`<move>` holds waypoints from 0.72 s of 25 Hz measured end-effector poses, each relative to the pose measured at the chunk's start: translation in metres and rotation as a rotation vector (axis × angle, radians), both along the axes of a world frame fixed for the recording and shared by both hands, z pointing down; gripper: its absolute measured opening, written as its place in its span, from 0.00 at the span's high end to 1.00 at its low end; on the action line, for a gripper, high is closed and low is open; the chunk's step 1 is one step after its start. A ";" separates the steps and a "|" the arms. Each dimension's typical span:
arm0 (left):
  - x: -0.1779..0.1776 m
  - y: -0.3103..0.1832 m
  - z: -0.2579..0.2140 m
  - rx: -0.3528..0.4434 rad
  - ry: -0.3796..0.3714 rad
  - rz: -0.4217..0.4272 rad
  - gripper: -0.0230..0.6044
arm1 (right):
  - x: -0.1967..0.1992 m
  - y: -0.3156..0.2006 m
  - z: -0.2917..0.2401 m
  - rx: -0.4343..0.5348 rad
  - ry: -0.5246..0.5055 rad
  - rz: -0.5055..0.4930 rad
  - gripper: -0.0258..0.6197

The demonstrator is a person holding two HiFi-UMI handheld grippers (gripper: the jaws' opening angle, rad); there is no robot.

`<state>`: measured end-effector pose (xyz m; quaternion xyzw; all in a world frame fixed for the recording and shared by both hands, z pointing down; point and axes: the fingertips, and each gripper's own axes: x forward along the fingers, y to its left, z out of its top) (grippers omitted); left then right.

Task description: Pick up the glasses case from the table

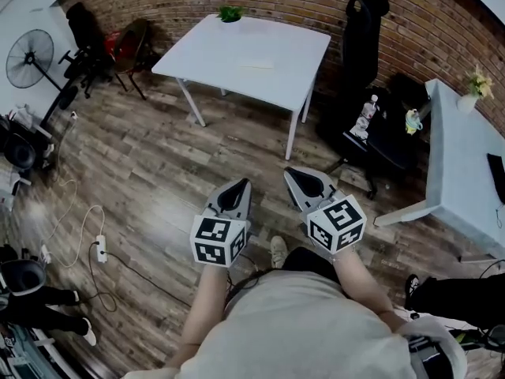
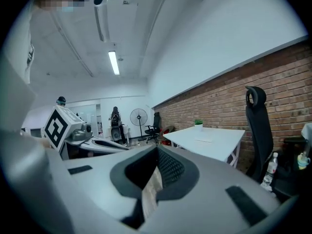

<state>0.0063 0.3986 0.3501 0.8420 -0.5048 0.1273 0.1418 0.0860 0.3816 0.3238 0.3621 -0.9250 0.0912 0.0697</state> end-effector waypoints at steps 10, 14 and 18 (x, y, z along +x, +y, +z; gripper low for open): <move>0.002 -0.077 0.026 -0.072 -0.033 -0.040 0.95 | 0.014 -0.084 0.018 -0.055 -0.041 -0.019 0.96; 0.003 -0.100 0.039 -0.100 -0.031 -0.032 0.95 | 0.018 -0.108 0.029 -0.073 -0.029 -0.018 0.96; -0.002 -0.131 0.049 -0.116 -0.025 -0.023 0.95 | 0.018 -0.134 0.038 -0.088 -0.018 -0.009 0.96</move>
